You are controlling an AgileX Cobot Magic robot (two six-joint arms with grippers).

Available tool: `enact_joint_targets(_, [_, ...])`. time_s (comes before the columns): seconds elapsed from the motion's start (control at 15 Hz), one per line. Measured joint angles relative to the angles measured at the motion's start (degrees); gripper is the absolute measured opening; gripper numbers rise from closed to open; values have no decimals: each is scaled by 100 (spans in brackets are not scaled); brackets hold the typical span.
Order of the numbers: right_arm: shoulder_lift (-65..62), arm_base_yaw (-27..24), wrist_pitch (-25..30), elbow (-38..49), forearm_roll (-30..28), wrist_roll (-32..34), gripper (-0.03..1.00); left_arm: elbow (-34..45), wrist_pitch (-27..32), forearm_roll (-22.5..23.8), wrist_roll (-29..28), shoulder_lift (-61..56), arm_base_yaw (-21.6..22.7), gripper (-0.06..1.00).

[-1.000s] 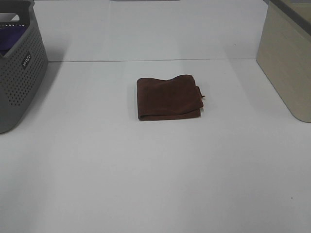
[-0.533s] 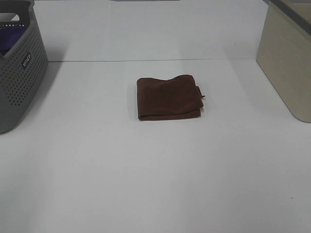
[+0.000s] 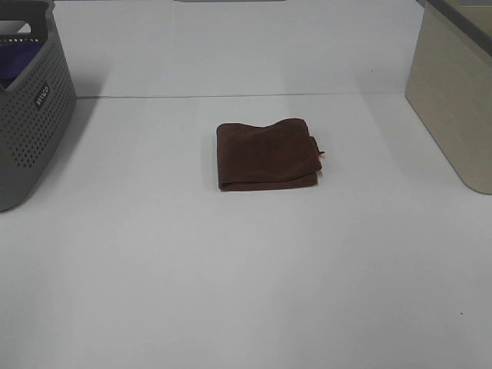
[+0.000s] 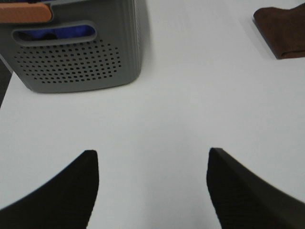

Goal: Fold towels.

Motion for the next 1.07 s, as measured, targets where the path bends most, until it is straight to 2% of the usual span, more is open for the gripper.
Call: enact_joint_targets(1.07, [-109, 0, 0, 29, 23, 0, 85, 0, 6, 0, 6, -218, 0, 61])
